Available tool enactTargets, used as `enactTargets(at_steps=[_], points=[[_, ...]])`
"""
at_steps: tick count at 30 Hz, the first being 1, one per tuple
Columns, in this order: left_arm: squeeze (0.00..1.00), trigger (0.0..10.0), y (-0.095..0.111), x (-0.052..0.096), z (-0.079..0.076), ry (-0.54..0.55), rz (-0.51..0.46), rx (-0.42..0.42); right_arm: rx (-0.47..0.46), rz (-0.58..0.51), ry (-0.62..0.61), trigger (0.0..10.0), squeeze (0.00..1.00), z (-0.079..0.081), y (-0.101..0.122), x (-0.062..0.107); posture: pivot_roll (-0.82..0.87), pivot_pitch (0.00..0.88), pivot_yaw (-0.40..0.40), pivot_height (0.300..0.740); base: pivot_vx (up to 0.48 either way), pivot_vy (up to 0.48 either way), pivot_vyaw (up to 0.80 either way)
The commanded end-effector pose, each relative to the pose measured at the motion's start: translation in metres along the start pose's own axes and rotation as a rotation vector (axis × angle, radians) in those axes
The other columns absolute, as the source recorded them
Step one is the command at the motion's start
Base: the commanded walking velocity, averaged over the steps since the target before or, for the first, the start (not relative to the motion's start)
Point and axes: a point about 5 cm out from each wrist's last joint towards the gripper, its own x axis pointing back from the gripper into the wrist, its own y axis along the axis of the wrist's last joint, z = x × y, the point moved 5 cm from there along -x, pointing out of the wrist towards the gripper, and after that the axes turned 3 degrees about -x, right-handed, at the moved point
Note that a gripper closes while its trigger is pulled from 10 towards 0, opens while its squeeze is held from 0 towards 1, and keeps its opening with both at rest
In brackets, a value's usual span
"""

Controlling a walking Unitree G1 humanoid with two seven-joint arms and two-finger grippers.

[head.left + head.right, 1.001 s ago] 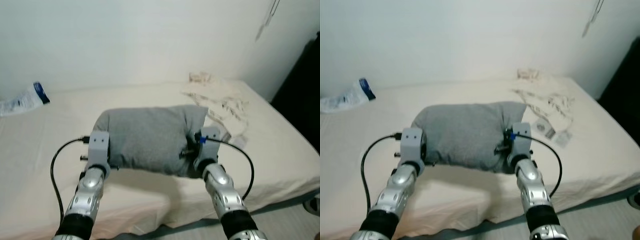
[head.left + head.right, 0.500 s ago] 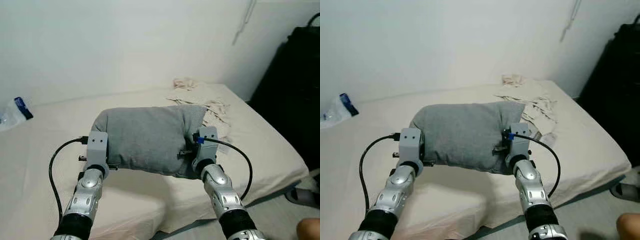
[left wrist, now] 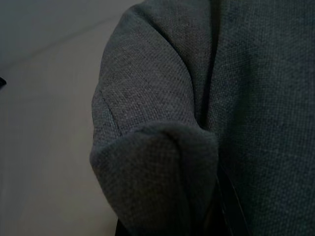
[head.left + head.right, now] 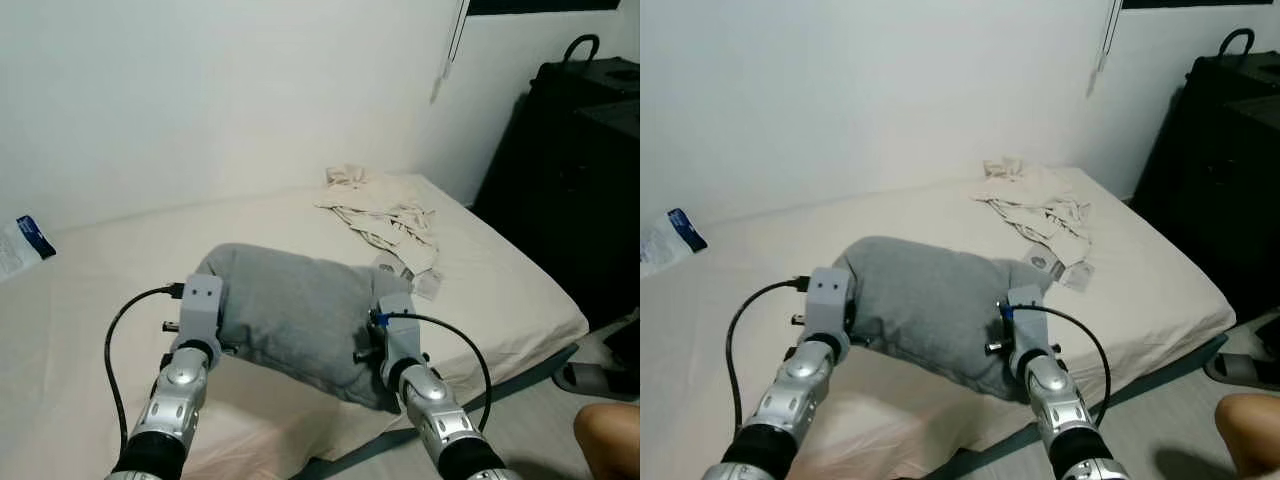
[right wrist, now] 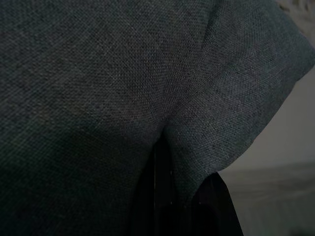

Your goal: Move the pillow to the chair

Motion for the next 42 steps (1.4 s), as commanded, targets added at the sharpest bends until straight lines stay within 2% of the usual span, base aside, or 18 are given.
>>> enactTargets(at_steps=[1,5,8,10,16,18,22,27,31,42], points=[[0.0,10.0,0.008,-0.001,0.002,0.008,-0.051,-0.033,0.024,-0.033,0.011,10.0,0.0,0.006,0.012,-0.004,0.0,0.022,-0.047,0.74,0.0,0.0,0.0],[0.0,10.0,0.002,-0.001,0.002,-0.007,-0.031,-0.038,0.013,-0.049,0.022,10.0,0.0,0.006,0.015,-0.004,0.0,0.029,-0.047,0.74,0.0,0.0,0.0],[0.0,10.0,-0.007,-0.001,0.001,-0.007,0.007,-0.01,0.005,-0.056,0.014,10.0,0.0,0.004,0.013,-0.002,0.0,0.029,-0.065,0.74,0.0,0.0,0.0],[0.0,10.0,-0.01,0.003,-0.003,-0.033,-0.008,-0.036,0.054,-0.051,0.025,10.0,0.0,0.004,0.008,0.0,0.0,0.012,-0.081,0.74,0.0,0.0,0.0],[0.0,10.0,-0.008,0.005,0.0,-0.031,-0.035,-0.023,0.012,-0.104,0.018,10.0,0.0,0.002,0.022,-0.002,0.0,0.0,-0.055,0.74,0.0,0.0,0.0],[0.0,10.0,-0.005,0.003,-0.002,-0.041,-0.042,-0.042,0.015,-0.093,0.0,10.0,0.0,-0.002,0.021,-0.003,-0.01,0.01,-0.056,0.74,0.0,0.0,0.0],[0.0,10.0,-0.009,0.002,-0.001,-0.025,-0.02,-0.005,-0.039,-0.1,-0.044,10.0,0.0,-0.01,0.018,0.0,-0.01,0.012,-0.051,0.74,0.0,0.0,0.0],[0.0,10.0,-0.015,0.006,-0.007,-0.057,-0.014,-0.022,-0.038,-0.097,-0.046,10.0,0.0,-0.009,0.009,0.005,-0.02,0.025,-0.037,0.74,0.0,0.0,0.0],[0.0,10.0,-0.019,0.007,-0.005,-0.048,-0.004,-0.023,-0.049,-0.088,-0.053,10.0,0.0,-0.011,0.003,0.006,-0.02,0.021,-0.034,0.74,0.0,0.0,0.0],[0.0,10.0,-0.009,0.004,-0.012,-0.066,-0.028,-0.003,-0.048,-0.111,-0.056,10.0,0.0,-0.012,0.01,0.007,-0.03,0.026,-0.038,0.74,0.0,0.0,0.0]])
